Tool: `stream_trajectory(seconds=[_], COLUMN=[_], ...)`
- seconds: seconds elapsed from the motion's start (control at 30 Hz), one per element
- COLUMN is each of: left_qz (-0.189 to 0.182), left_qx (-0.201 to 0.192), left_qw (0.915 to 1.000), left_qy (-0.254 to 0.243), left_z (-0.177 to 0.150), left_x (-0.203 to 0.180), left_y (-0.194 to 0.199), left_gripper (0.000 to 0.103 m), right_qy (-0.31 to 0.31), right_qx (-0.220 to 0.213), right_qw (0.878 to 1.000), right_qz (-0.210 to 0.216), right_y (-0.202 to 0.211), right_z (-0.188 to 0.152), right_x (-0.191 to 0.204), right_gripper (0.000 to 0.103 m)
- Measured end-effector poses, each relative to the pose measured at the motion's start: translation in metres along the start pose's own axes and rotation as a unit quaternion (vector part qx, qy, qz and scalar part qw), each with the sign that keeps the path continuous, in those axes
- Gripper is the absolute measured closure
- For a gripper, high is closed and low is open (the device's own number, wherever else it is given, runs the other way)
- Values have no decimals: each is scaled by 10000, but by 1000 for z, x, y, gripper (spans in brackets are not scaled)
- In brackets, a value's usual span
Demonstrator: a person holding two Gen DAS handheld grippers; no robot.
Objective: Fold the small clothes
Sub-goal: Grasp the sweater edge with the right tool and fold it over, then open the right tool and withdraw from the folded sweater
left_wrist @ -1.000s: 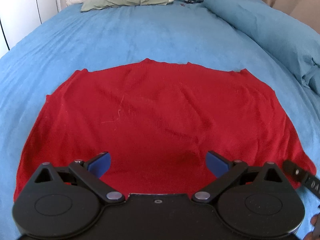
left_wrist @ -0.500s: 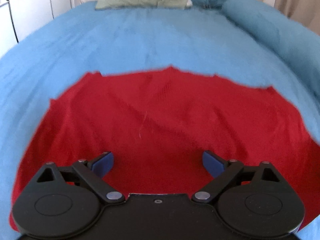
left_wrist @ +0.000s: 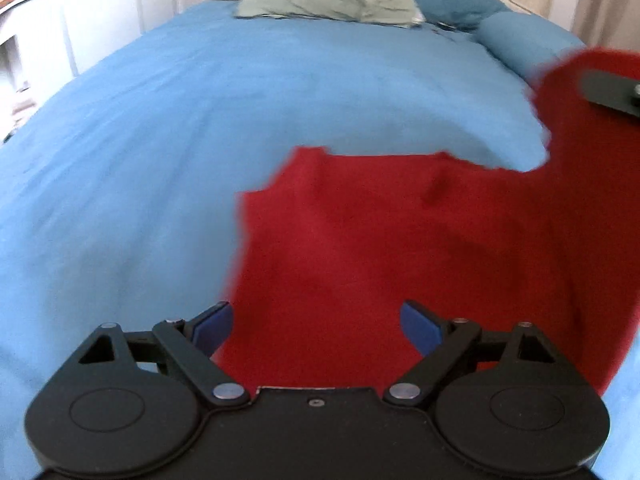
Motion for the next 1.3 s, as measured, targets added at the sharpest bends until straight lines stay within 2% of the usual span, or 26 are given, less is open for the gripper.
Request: stream_trajectory(seconds=[0.07, 0.17, 0.23, 0.3, 0.4, 0.47, 0.53, 0.63, 0.7, 0.77, 0.83, 0.87, 0.9, 0.97, 1.03, 1.1, 1.2, 1.3], left_qz=[87, 345, 319, 163, 104, 140, 213, 227, 249, 270, 247, 227, 218, 217, 137, 24, -175, -280], left_qx=[113, 255, 384, 382, 321, 225, 143, 137, 178, 235, 283, 293, 298, 321, 216, 110, -120, -331], left_qw=[9999, 9991, 9987, 9987, 9989, 9994, 9996, 9996, 9995, 9994, 9993, 9993, 9993, 9992, 9996, 9996, 9992, 9986], left_qy=[-26, -53, 86, 280, 327, 230, 115, 80, 41, 22, 55, 75, 75, 7, -129, -262, -351, -299], left_z=[-13, -39, -54, -62, -60, -56, -53, -55, -61, -65, -65, -66, -66, -65, -66, -68, -63, -49], left_x=[27, 59, 75, 83, 87, 87, 85, 88, 89, 91, 92, 93, 93, 93, 90, 83, 69, 56], left_y=[2, 1, -1, 0, 5, 10, 13, 14, 12, 11, 6, 8, 10, 14, 22, 35, 52, 60], left_gripper=[10, 10, 10, 10, 10, 10, 10, 10, 10, 10, 10, 10, 10, 10, 9, 9, 9, 9], right_qy=[601, 1284, 1616, 1707, 1546, 1290, 1138, 1441, 1647, 1874, 1944, 1917, 1887, 1920, 2028, 1992, 1764, 1596], right_qx=[362, 1005, 1481, 1768, 1653, 1305, 985, 955, 1269, 1628, 1875, 1896, 1898, 1615, 1090, 830, 628, 745], right_qw=[9959, 9807, 9686, 9623, 9681, 9771, 9804, 9721, 9609, 9525, 9499, 9503, 9507, 9551, 9582, 9623, 9749, 9825], right_qz=[575, 1077, 1175, 1168, 1072, 1080, 1269, 1583, 1828, 1764, 1576, 1555, 1566, 1574, 1698, 1654, 1209, 599], right_y=[-21, -48, -66, -76, -77, -70, -64, -51, -54, -63, -72, -73, -71, -53, -22, 8, 34, 41], right_z=[-22, -73, -108, -131, -128, -107, -81, -76, -88, -111, -127, -130, -130, -120, -104, -93, -83, -88], right_x=[45, 84, 96, 98, 95, 97, 105, 122, 124, 122, 112, 108, 106, 103, 94, 82, 48, 15], right_gripper=[81, 81, 81, 81, 81, 81, 81, 81, 81, 81, 76, 64, 36, 5, 2, 0, 0, 0])
Point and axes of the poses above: each gripper's, at about its wrist camera, not at the fingertips, and y roughly against the way its jaws point, x to its left, z to its top, the point moved 5 cm from there along -y, roughly the way its jaws point, and after that the axes turned 5 degrees about z, right-handed, at the moved point
